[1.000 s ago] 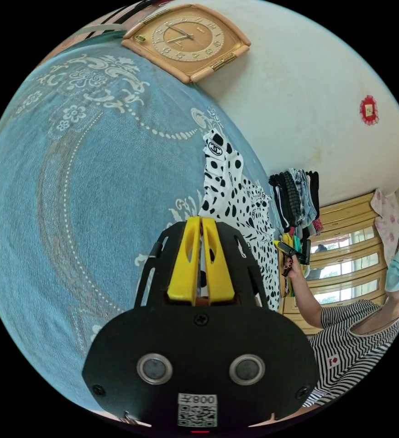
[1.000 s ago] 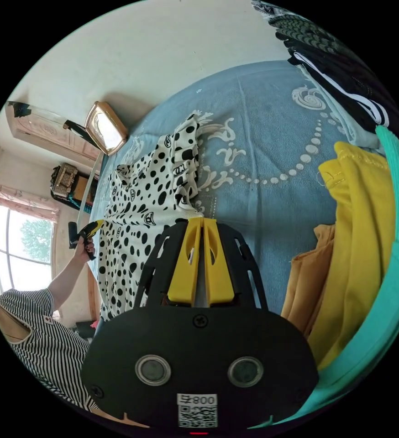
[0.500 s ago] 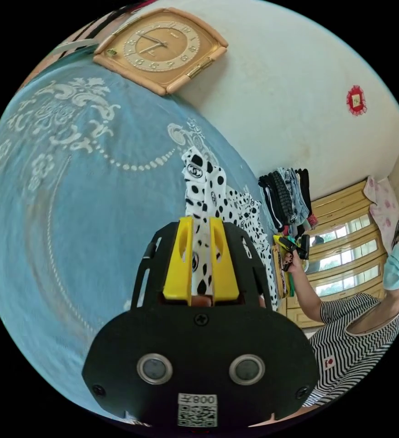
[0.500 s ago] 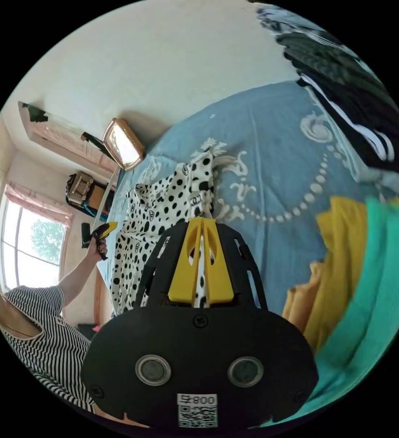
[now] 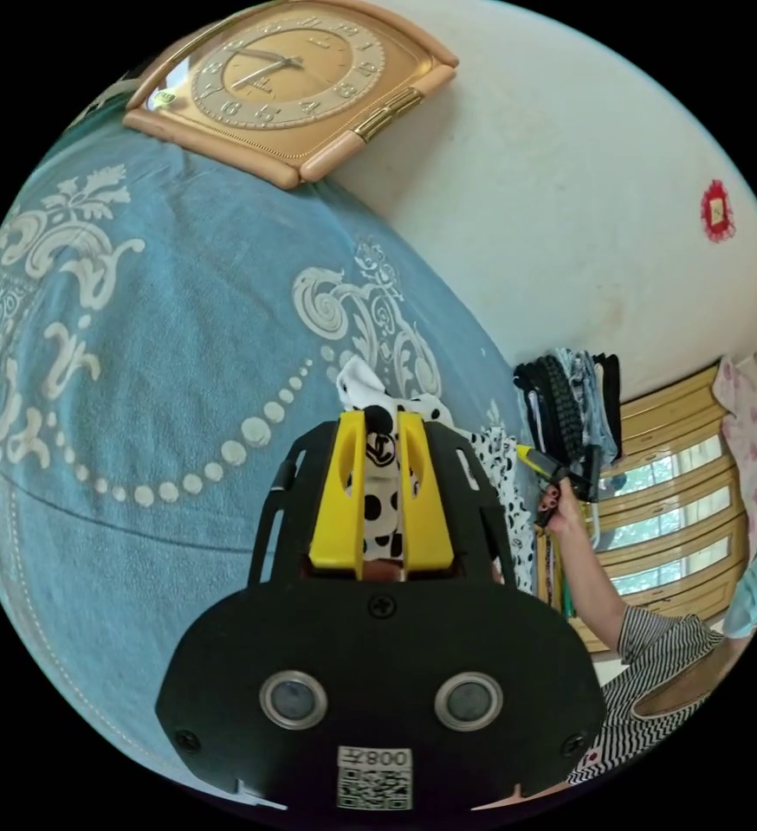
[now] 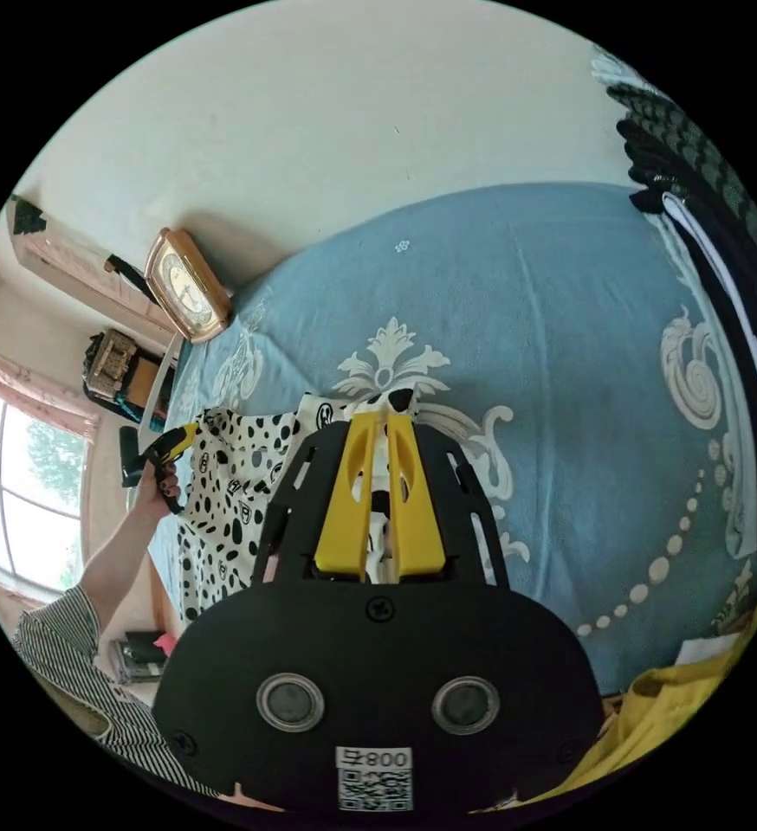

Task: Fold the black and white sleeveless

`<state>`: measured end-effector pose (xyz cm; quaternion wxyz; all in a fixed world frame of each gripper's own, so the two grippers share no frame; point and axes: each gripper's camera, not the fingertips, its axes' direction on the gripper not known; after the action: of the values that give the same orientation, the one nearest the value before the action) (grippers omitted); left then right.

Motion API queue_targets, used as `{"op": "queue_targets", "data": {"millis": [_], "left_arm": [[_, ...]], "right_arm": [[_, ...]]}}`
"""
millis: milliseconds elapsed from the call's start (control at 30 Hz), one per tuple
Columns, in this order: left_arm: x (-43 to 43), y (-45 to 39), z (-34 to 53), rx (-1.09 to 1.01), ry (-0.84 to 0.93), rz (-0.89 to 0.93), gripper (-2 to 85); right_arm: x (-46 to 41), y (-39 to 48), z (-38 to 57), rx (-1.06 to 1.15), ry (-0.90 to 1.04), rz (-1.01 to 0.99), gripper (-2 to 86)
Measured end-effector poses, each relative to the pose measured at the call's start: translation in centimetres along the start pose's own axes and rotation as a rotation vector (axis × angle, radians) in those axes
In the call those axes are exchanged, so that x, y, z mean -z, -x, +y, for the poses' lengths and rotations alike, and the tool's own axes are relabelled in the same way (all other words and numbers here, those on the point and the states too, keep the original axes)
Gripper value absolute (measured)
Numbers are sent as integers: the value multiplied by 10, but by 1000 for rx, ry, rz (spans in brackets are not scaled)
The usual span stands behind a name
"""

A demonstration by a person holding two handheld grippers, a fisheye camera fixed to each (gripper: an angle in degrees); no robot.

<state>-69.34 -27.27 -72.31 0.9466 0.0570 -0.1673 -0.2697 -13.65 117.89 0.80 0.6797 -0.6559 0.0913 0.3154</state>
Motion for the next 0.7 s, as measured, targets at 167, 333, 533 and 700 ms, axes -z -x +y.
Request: {"op": "queue_targets", "data": {"millis": [167,333,533,700], "left_arm": [[0,-3,3,-68,-72,44,47],[-28,13,2,-53,-36,-53,53],[-40,33,24,-28,-97,-32,70],[-50,20,52,-148,-96,-51,64]], "right_arm": [[17,5,-6,19,-85,-70,2],[13,1,-16,-26,-70,-32,1],[22,0,-14,-73,-122,-48,0],[43,47,-6,100,-184,-4,0]]}}
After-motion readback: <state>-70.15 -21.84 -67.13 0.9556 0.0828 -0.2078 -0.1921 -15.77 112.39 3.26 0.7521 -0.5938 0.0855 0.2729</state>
